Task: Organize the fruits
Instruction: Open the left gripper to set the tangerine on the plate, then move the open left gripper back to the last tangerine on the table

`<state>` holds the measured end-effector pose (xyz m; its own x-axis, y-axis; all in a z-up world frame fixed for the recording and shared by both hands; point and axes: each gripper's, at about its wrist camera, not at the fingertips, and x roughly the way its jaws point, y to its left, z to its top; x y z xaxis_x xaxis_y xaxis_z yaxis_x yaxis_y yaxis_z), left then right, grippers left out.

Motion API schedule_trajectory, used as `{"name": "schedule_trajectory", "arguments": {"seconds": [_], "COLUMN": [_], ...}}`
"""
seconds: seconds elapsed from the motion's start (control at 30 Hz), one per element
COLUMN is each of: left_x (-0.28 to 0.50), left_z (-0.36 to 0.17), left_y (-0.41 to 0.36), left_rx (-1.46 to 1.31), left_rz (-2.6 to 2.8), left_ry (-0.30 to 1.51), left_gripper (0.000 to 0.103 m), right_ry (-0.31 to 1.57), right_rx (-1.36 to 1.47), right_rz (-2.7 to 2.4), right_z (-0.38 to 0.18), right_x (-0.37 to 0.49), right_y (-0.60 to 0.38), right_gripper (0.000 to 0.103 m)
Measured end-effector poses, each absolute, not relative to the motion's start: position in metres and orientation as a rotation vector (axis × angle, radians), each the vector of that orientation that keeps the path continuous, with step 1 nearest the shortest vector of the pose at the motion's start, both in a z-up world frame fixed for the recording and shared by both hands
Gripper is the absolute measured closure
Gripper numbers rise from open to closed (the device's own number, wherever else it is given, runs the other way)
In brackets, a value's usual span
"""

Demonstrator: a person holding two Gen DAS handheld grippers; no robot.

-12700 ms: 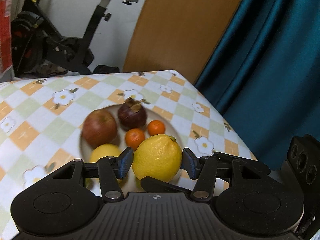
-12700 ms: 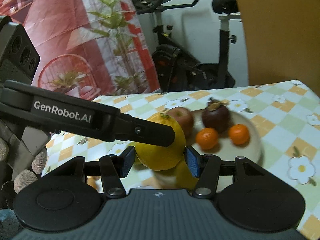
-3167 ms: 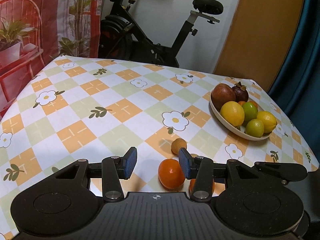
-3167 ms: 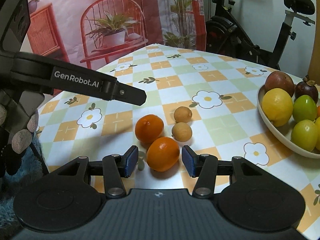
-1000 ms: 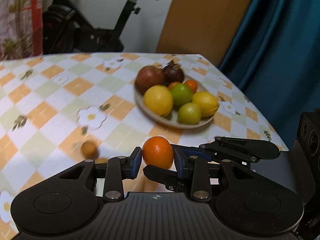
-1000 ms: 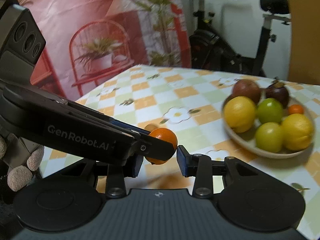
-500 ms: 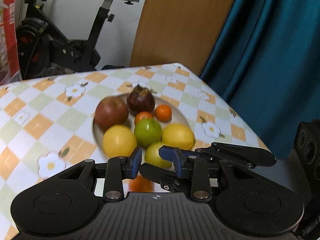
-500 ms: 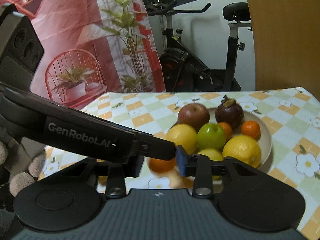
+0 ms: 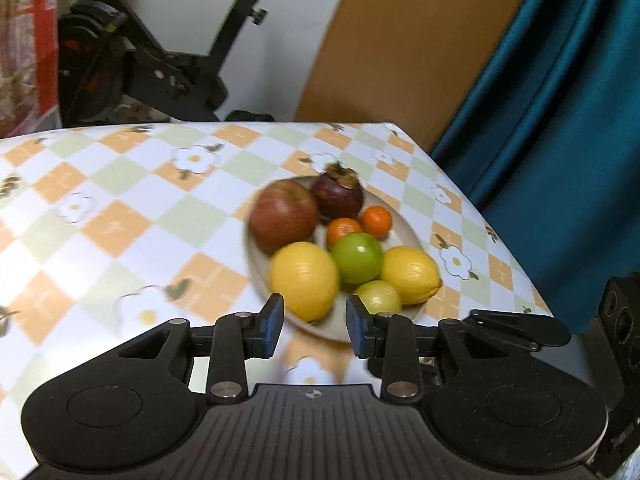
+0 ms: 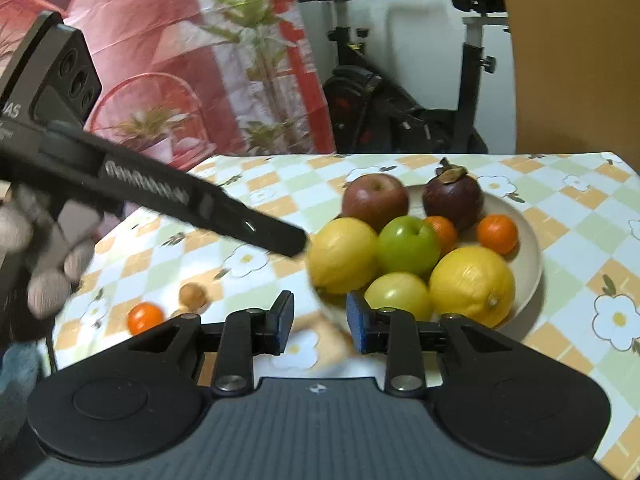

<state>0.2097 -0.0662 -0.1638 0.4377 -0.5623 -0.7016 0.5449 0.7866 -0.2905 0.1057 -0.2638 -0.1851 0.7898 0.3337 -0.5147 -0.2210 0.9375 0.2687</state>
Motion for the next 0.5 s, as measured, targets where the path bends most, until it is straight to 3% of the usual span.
{"name": "schedule_trajectory", "arguments": {"seconds": [0.5], "left_x": [0.202], "left_z": [-0.146], "left_y": [0.009], "left_rx": [-0.055], "left_rz": [-0.567], "left_ry": [0.823], "left_gripper": [0.068], "right_ry": [0.605], "right_rx": [0.146], "right_rz": [0.389], "right_z": [-0.181], "right_x": [0.103], "right_y": [-0.218], "right_gripper": [0.071]}}
